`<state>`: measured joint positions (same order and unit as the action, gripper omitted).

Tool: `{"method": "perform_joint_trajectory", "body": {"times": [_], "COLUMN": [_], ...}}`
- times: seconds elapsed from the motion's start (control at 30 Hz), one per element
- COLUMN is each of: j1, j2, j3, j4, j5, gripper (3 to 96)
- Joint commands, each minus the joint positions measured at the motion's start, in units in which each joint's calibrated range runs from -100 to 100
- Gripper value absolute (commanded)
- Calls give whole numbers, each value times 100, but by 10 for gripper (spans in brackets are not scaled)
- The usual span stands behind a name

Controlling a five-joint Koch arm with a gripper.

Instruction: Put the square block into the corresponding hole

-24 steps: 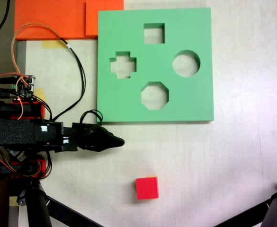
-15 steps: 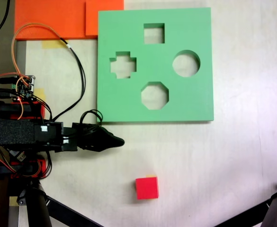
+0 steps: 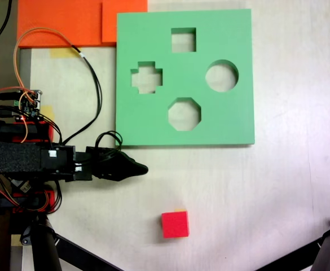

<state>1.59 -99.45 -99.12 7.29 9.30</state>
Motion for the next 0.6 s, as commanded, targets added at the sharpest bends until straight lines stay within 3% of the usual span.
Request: {"method": "perform_joint_trajectory", "body": {"times": [0.03,0.33,0.6], "j1": [-15,-400,-498], "j2": [-55,-55,448], "j3": [-88,-88,4997], "j4": [-734,-927,-7089], "j5": [24,1988,2930], "gripper": [485,466,456]}}
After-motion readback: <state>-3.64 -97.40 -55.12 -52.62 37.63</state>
